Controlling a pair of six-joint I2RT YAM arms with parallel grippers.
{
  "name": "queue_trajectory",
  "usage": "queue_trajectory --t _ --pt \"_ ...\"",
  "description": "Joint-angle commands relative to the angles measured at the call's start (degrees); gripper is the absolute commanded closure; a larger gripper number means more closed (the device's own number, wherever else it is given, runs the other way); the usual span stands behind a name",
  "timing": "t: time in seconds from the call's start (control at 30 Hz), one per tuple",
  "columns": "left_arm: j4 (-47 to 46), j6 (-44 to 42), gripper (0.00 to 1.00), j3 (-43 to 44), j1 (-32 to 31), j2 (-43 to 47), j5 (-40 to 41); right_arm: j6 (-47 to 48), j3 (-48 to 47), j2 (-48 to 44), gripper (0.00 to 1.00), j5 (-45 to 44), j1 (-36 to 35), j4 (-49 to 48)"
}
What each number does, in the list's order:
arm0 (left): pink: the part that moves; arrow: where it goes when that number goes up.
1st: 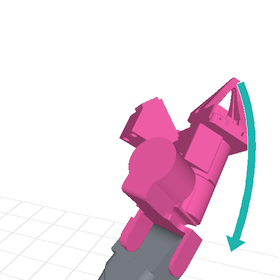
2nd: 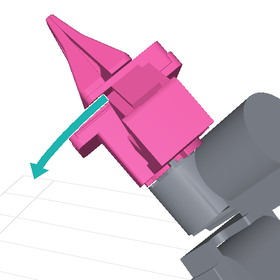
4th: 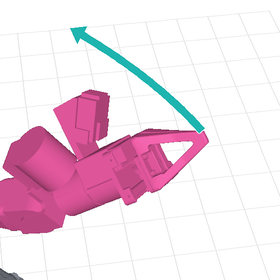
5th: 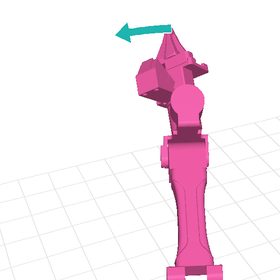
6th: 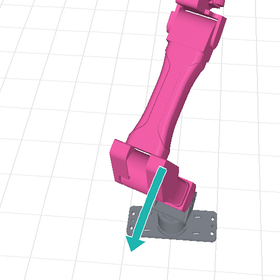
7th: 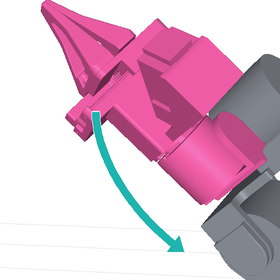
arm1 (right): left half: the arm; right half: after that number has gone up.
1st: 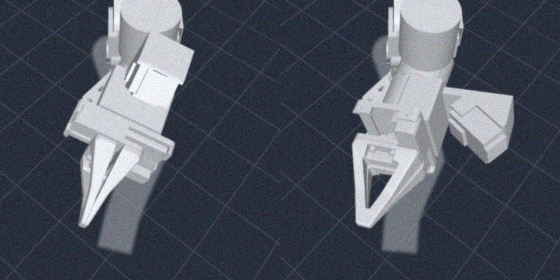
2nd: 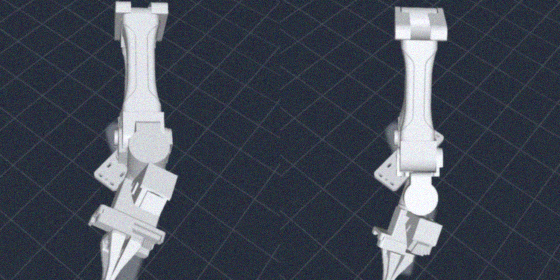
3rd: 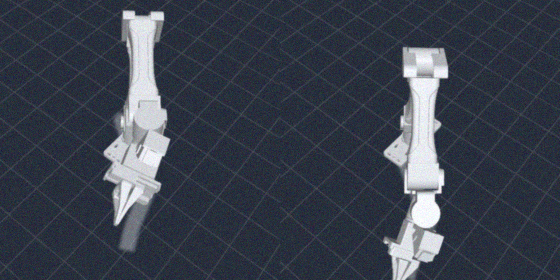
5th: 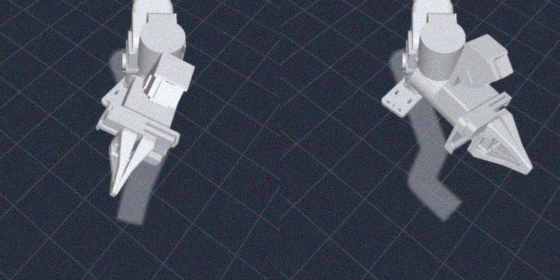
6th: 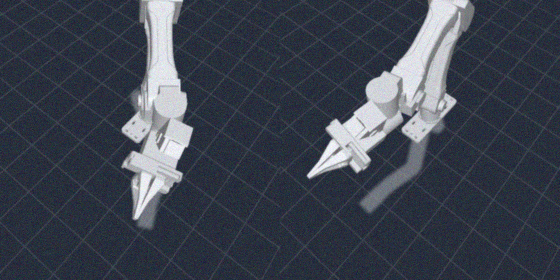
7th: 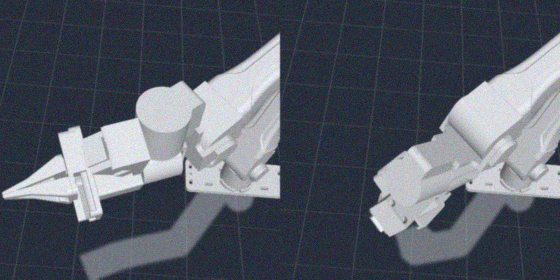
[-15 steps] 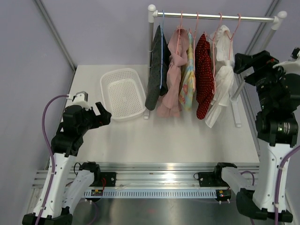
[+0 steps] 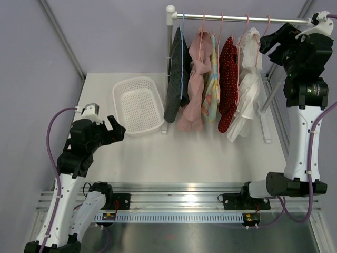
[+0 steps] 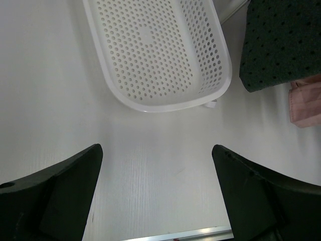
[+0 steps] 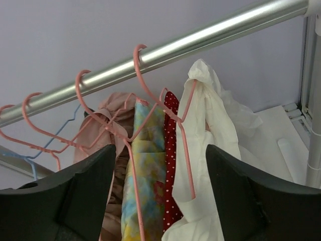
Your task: Remove the skirt from the hanger
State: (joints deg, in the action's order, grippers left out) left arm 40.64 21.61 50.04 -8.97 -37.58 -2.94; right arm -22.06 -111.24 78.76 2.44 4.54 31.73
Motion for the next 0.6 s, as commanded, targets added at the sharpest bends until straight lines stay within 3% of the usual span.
queue_trajectory --t 0.0,0.4,0.5,0.57 --pt "-1.4 -0.6 0.06 -0.2 -0.5 0.8 0.5 1.2 -5.4 3.4 0.23 -0.5 -0.1 3.2" --pt "-1.7 -0.5 0.06 -0.4 -0.5 1.3 -0.2 0.3 6.1 5.2 0.26 1.6 -0.6 -1.0" --pt "-1.8 -0.5 0.06 -0.5 -0.5 1.1 -0.5 1.0 6.6 6.9 0.43 1.6 -0.9 -1.8" --pt "-1.8 -0.4 0.06 -0.5 -0.5 1.0 -0.6 1.4 5.3 8.3 0.63 1.4 -1.1 -1.1"
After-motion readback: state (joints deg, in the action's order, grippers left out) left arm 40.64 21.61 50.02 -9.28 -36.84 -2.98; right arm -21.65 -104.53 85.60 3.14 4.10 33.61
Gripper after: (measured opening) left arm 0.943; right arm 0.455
